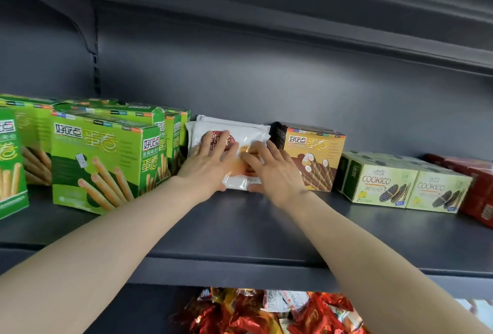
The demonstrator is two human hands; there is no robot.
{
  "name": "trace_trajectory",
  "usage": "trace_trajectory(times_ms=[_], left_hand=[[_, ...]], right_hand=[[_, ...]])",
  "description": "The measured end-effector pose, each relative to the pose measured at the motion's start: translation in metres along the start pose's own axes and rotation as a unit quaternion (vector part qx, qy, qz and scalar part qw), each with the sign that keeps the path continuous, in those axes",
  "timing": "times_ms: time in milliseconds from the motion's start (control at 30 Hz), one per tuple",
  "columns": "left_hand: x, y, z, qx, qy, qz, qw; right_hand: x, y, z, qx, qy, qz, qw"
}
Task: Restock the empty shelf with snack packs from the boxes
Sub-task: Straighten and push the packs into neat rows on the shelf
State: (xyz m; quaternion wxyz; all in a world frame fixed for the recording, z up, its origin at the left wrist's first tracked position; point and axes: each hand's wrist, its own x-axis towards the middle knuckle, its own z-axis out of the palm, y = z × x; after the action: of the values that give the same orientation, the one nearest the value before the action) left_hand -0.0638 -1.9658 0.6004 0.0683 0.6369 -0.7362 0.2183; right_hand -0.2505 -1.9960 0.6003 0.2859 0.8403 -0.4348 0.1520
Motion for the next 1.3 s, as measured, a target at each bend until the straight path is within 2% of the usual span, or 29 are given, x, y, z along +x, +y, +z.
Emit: trace_trajectory(times_ms=[167,433,500,567,600,633,733,767,900,1167,1300], left_hand=[[0.013,-0.001,0.004,0.061,0.046,-0.041,0.996],[0.031,-0.010,0.013,0.043,0.094,-0.059,0.993],[0.032,-0.010,0.010,0.060,0.102,-0.059,0.991],[0.031,-0.011,0.008,0.056,0.115,-0.051,0.990],[0.030,-0.014,0.007,0.042,0.125,-0.048,0.990],[0.029,-0.017,0.005,0.025,0.129,-0.051,0.990],[0.025,-0.024,0.005,-0.019,0.124,-0.065,0.990],[0.024,-0.024,0.006,-0.023,0.123,-0.062,0.990],[0.027,-0.019,0.014,-0.013,0.145,-0.042,0.988],[0.025,-0.016,0.007,0.033,0.116,-0.058,0.991],[0.018,-0.012,-0.001,0.061,0.101,-0.074,0.990]], right_hand=[[0.013,-0.001,0.017,-0.033,0.018,0.015,0.999],[0.029,0.002,0.025,-0.052,0.078,0.019,0.995],[0.034,0.005,0.020,-0.051,0.122,0.033,0.991],[0.042,0.011,0.011,0.000,0.197,0.046,0.979],[0.047,0.014,0.003,0.028,0.209,0.049,0.976],[0.052,0.017,-0.003,0.047,0.191,0.050,0.979],[0.063,0.024,-0.014,0.081,0.031,0.035,0.996],[0.063,0.024,-0.015,0.071,0.010,0.034,0.997],[0.056,0.023,-0.004,0.001,0.077,0.042,0.996],[0.053,0.019,0.012,0.008,0.112,0.055,0.992],[0.041,0.017,0.016,0.014,0.133,0.032,0.990]])
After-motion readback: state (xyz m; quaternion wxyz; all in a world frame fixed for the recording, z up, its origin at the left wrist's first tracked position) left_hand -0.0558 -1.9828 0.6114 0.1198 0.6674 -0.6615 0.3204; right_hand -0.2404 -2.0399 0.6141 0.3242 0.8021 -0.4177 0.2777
